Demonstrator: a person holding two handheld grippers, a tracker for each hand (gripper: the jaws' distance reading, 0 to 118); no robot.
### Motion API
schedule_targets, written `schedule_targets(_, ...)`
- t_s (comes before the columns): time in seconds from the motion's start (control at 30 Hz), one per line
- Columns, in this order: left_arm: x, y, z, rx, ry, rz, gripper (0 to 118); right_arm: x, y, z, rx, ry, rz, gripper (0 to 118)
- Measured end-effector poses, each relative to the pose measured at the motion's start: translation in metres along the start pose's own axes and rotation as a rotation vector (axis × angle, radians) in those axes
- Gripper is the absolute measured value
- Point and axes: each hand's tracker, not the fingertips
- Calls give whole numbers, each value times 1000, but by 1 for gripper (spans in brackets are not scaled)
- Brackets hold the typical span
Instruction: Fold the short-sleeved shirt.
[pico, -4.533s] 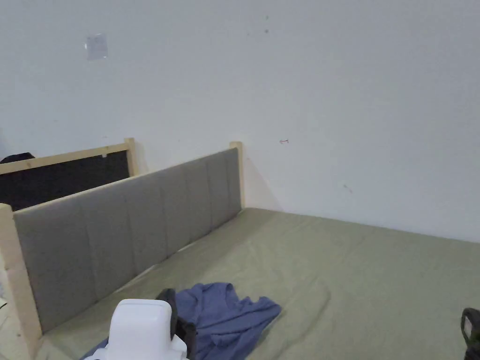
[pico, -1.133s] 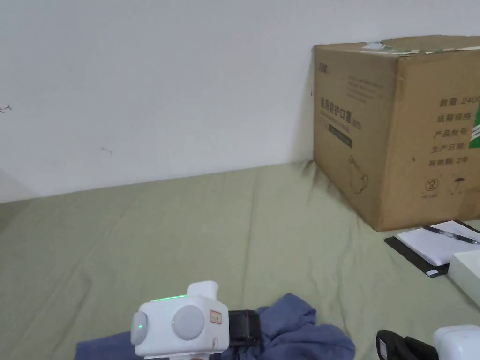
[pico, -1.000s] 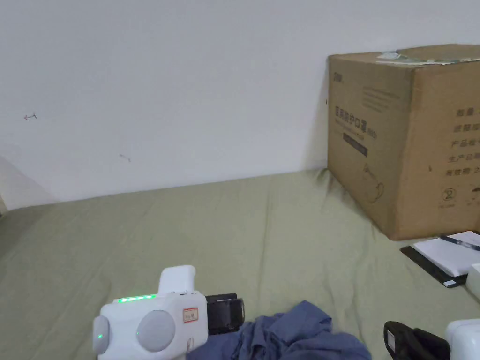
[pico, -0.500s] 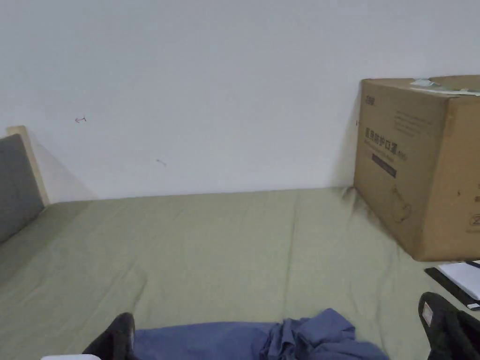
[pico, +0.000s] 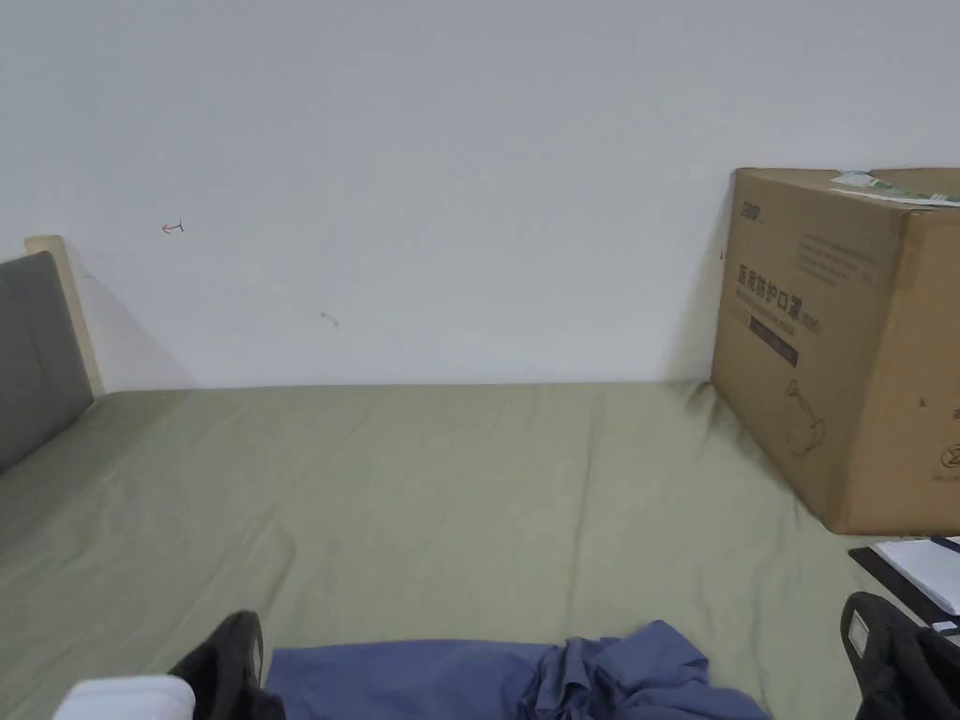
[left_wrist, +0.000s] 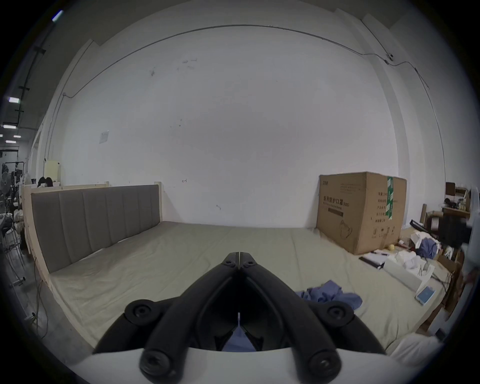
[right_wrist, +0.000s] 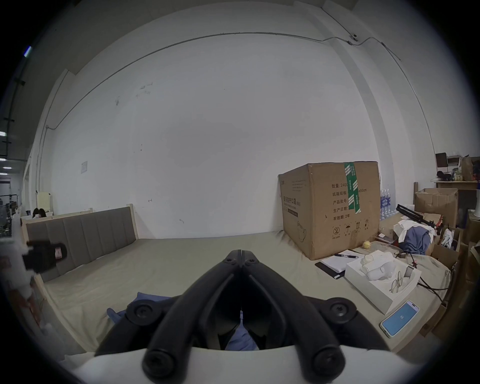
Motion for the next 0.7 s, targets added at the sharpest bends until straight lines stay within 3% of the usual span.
schedule_targets(0.1, -18, 52, -42, -21, -32, 30, 0, 0, 2, -4, -30, 32, 16, 0)
schedule_targets(0.23, -47, 86, -157, -416, -55, -44, 0, -3, -1, -12, -54, 48, 25, 0)
schedule_targets(0.37, -80, 23, -285, -1017, -130, 59, 0, -5, -17, -30, -135, 73, 2, 0)
schedule_targets(0.43, -99, -23, -323, -1157, -108, 199, 0, -5, -29, -41, -171, 78, 7, 0)
schedule_targets(0.5, -101, -58, -339, -1212, -20, 215, 0, -4, -41, -52, -204, 77, 20, 0)
schedule_targets(0.53, -101, -70, -347, -1205, -7, 177, 8, -4, -45, -57, -220, 75, 24, 0)
schedule_targets(0.57, -99, -82, -355, -1195, 19, 142, 31, -3, -50, -61, -236, 76, 27, 0)
schedule_targets(0.63, -102, -106, -376, -1198, 5, 127, 110, 1, -58, -70, -268, 81, 31, 0)
schedule_targets(0.67, -101, -118, -382, -1221, 7, 122, 117, 2, -62, -75, -284, 80, 36, 0)
schedule_targets(0.7, -100, -127, -387, -1233, 11, 129, 114, 4, -66, -81, -302, 78, 39, 0)
